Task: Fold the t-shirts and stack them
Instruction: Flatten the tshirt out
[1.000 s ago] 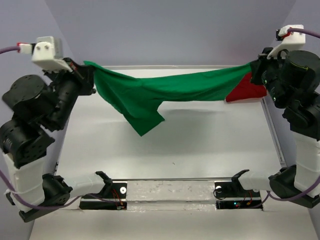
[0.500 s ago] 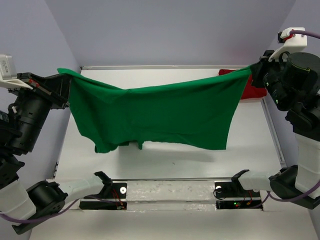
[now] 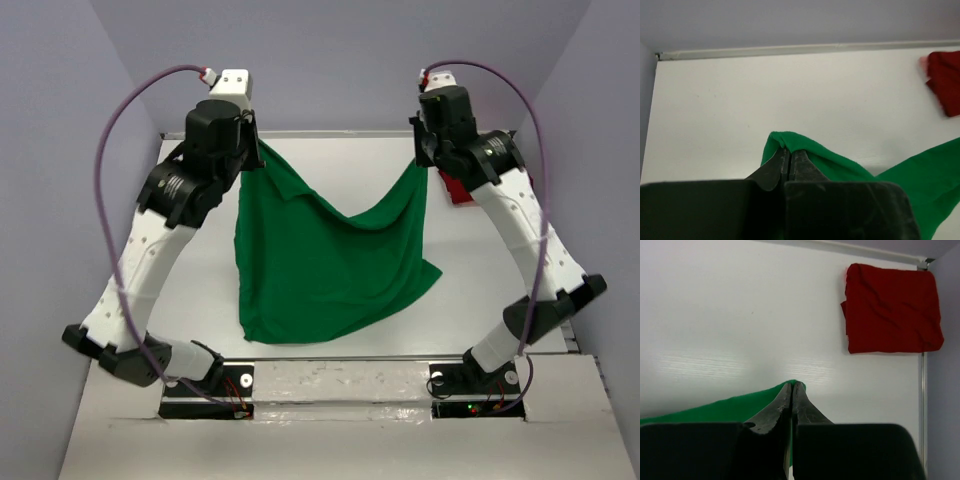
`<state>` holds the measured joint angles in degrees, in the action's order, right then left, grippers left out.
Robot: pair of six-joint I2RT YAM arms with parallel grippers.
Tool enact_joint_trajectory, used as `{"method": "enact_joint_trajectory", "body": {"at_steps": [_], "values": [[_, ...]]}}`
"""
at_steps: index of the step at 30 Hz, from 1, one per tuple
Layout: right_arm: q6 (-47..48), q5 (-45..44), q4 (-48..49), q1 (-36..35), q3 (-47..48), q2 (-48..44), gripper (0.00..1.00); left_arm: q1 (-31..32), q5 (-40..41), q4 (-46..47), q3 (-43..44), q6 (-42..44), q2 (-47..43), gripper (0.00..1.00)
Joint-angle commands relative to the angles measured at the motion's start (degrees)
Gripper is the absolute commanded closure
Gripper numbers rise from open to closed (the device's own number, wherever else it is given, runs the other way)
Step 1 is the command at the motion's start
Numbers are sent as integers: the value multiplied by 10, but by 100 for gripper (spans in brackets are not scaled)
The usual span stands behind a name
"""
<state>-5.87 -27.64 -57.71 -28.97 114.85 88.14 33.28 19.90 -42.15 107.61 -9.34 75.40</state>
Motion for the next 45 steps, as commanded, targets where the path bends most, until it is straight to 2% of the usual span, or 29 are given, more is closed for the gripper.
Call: {"method": "enact_joint_trajectory", "body": {"at_steps": [1,5,9,18,26,35,41,45], "values": [[4,-18,54,-2,26,61,100,-79,-83,80,-45,35,33,100],[17,-22,52,-2,69,88,100,-90,-58,74,0,41,51,100],[24,-31,35,-2,95,77,100,-89,-76,66,35,40,14,100],[20,-86,4,-24,72,-68,100,-85,-81,15,54,22,-130,100],[-9,-103,-60,-35,75,-132,100,-84,-98,-3,42,3,-217,100],[-17,-116,-97,-40,123,-127,100,-84,-135,3,96,-7,-199,100],[-10,-123,-86,-40,130,-90,100,-59,-130,8,174,7,-122,100],[6,-123,-65,-40,126,-61,100,-55,-109,7,153,17,-102,100]]}}
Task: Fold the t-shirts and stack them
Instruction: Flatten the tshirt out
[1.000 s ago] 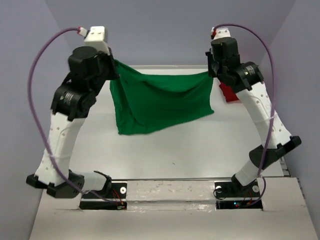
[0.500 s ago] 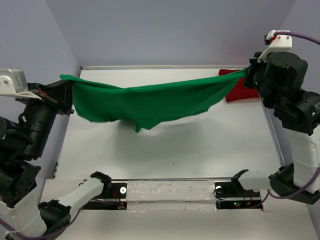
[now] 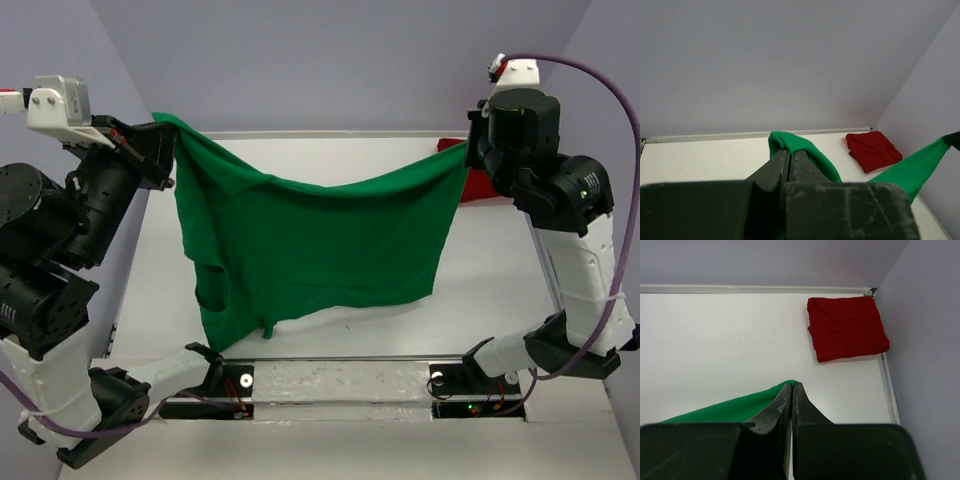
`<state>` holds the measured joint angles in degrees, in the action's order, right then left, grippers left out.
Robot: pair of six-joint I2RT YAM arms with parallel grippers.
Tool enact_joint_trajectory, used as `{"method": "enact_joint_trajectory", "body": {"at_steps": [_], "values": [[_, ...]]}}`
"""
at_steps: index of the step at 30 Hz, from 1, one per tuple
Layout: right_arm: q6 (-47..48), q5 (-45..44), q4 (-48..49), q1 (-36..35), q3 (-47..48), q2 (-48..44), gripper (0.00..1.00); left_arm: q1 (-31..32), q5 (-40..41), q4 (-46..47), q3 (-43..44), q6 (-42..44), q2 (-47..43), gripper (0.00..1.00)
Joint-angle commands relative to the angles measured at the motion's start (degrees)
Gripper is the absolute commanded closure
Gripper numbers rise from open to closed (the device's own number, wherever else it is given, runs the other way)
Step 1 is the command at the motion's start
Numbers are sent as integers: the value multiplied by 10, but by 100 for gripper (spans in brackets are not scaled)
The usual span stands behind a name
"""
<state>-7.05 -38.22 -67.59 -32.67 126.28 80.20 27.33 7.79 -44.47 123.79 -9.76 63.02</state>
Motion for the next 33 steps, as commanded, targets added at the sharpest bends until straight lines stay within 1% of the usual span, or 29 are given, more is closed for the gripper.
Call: {"method": "enact_joint_trajectory", "body": {"at_steps": [1,2,3,4,6,7,8,9,10,12,13,14,15,16,17,18,20,22,23,25,26,27,29,30,33], "values": [[23,-12,53,-3,3,28,100,4,24,45,-56,25,22,100],[27,-11,69,-3,-10,32,100,5,34,53,-84,28,21,100],[31,-4,89,-3,-43,36,100,4,52,60,-106,26,23,100],[37,2,118,-3,-56,49,100,4,56,76,-149,26,25,100],[40,6,141,-3,-72,71,100,3,62,104,-195,26,32,100],[41,19,148,-3,-72,86,100,1,60,116,-211,28,39,100],[49,24,162,4,-49,120,100,-9,58,131,-222,33,56,100],[49,24,162,4,-49,136,100,-14,57,131,-222,33,67,100],[58,34,164,13,-33,153,100,-22,56,129,-212,40,81,100],[83,45,159,29,67,206,100,-38,54,126,-143,54,115,100],[88,49,159,29,68,223,100,-39,57,126,-143,57,126,100],[92,55,150,37,130,238,100,-39,60,120,-97,59,136,100],[99,60,143,37,162,267,100,-40,50,115,-72,61,160,100],[101,62,139,37,193,274,100,-39,45,104,-23,61,170,100],[102,65,140,37,194,275,100,-39,36,101,-4,59,178,100],[103,67,140,43,196,273,100,-39,17,100,8,59,185,100],[101,66,141,43,184,254,100,-38,10,101,24,56,182,100],[100,63,142,43,145,228,100,-38,13,99,21,55,161,100],[92,61,144,43,128,193,100,-37,13,101,7,54,149,100],[85,57,148,43,75,154,100,-37,14,105,-17,52,103,100],[83,53,150,43,59,116,100,-37,16,102,-37,49,87,100],[82,51,150,43,43,97,100,-36,18,100,-46,47,55,100],[78,35,155,29,-4,41,100,-36,23,86,-71,40,25,100],[75,35,150,29,-11,29,100,-36,26,81,-78,39,-2,100],[53,14,108,12,-6,0,100,-36,36,55,-89,32,-46,100]]}}
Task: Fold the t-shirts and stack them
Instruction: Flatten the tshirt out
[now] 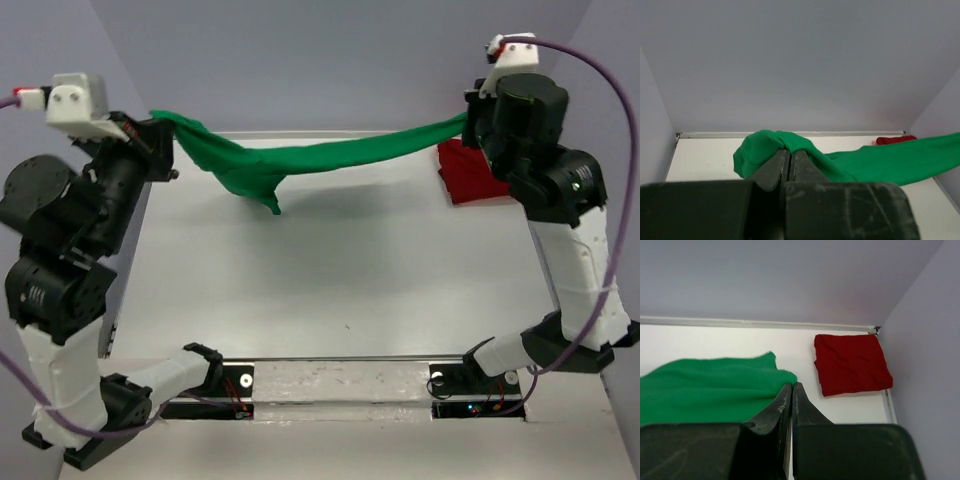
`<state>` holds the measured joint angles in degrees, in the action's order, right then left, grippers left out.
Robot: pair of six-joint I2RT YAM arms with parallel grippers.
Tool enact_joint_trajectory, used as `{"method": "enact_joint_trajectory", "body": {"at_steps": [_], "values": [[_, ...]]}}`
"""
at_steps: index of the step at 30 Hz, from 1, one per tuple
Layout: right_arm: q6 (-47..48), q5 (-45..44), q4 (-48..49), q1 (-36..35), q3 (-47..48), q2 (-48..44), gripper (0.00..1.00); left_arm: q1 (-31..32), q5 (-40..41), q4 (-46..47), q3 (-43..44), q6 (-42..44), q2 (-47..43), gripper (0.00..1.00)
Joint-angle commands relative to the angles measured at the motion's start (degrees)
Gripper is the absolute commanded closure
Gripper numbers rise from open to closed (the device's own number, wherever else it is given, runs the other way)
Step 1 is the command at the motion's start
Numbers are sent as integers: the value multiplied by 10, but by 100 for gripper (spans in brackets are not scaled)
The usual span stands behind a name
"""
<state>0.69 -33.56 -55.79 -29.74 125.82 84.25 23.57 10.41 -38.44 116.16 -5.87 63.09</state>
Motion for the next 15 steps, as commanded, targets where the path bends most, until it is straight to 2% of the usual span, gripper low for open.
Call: {"method": "enact_joint_trajectory", "body": {"at_steps": [1,6,11,15], "values": [[-31,-41,-15,-26,0,-50,100,1,11,-11,-10,-10,-53,100],[-49,-65,-77,-54,52,-62,100,1,-19,-15,6,-29,-96,100],[-49,-110,-96,-75,84,-62,100,1,-27,-9,52,-27,-91,100],[-17,-167,-61,-75,56,-69,100,3,38,-16,54,-9,-76,100]]}}
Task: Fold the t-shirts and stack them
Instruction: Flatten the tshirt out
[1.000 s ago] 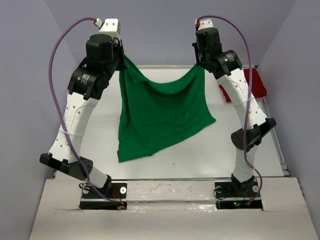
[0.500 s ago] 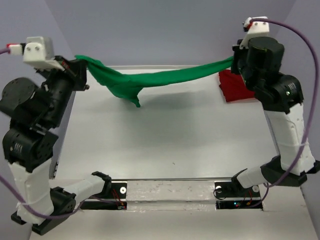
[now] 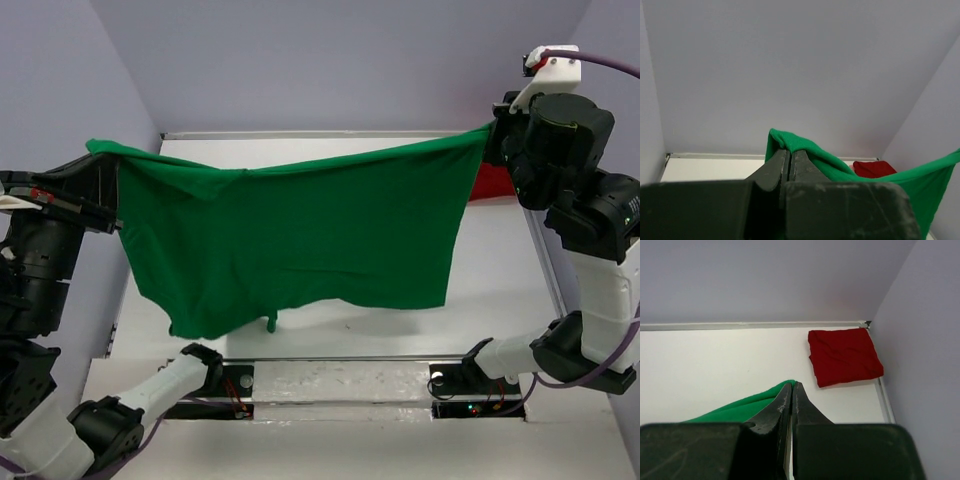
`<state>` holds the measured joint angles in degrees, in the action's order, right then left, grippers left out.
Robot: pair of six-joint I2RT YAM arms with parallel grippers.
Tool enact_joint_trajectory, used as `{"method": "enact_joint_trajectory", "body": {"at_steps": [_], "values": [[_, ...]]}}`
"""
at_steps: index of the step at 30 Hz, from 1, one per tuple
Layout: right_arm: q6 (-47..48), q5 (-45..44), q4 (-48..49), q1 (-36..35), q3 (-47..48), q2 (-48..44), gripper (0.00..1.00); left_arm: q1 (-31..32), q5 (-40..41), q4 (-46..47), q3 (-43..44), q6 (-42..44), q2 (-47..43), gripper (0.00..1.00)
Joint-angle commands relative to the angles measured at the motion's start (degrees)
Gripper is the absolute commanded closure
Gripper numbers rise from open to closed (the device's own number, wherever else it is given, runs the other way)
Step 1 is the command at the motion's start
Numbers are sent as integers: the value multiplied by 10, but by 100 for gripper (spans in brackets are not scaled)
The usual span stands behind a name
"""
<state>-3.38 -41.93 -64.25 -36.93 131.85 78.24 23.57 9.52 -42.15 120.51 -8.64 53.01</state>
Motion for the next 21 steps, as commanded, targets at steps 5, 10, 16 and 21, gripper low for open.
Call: {"method": "enact_joint_trajectory", "body": {"at_steps": [5,10,16,21], "values": [[44,-95,60,-3,-48,8,100,5,92,16,-25,35,56,100],[50,-7,105,59,-37,92,100,5,121,30,-2,50,134,100],[60,96,104,143,137,219,100,5,83,12,144,53,275,100],[66,114,119,164,111,197,100,4,87,12,166,55,294,100]]}}
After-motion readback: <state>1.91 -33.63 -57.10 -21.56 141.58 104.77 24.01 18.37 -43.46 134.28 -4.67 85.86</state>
